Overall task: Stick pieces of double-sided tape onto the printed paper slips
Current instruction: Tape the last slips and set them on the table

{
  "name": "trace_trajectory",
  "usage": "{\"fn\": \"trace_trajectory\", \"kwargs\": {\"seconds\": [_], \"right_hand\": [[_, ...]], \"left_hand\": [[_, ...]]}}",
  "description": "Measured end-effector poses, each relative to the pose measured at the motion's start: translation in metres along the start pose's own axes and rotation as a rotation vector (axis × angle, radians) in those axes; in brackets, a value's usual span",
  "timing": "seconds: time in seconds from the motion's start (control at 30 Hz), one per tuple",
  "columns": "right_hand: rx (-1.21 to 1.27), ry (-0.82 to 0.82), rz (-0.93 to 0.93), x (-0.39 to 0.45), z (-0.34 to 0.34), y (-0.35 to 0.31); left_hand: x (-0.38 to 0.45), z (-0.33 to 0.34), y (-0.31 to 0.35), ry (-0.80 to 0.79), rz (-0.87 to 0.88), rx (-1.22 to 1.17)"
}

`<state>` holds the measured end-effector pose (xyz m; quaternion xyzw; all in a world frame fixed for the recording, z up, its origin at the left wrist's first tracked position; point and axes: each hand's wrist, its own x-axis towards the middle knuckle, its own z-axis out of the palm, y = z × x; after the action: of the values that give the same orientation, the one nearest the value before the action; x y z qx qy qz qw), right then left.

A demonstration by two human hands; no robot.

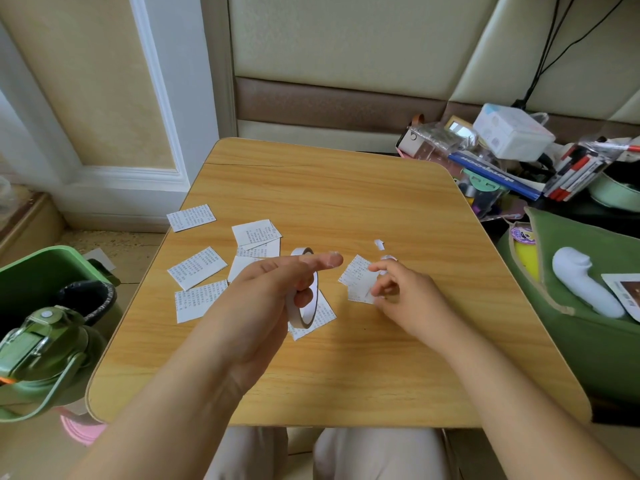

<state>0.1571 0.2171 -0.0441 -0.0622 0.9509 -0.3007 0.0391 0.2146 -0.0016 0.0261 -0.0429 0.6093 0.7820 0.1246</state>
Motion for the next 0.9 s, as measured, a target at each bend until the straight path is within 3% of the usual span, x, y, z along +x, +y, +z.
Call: {"fn": "trace_trajectory", "kwargs": {"seconds": [0.2,0.4,0.57,0.67,0.8,0.9], "right_hand": [[-0.092,0.174,0.022,0.000,-0.002,0.007],[0.016,0.181,0.055,-0.002,0.000,0.007],[0.215,0.064,0.065,-0.007,0.002,-0.003],[0.169,0.172,0.064,-0.006,0.001,-0.001],[0.140,0.162,0.049,-0.008,0.000,-0.001],[0.196,0.241,0.044,-0.011,-0.002,-0.009]], "left_hand": [[-0.001,-0.001,0.000,-0.009,-0.009,-0.011],[-0.002,0.001,0.001,-0.020,0.004,0.001],[-0.004,0.001,0.002,-0.005,-0.004,-0.001],[-0.005,0.001,0.003,-0.010,-0.005,-0.006],[-0.006,-0.001,0.003,-0.018,-0.005,-0.007],[-0.008,-0.001,0.002,-0.039,0.009,0.006]]}}
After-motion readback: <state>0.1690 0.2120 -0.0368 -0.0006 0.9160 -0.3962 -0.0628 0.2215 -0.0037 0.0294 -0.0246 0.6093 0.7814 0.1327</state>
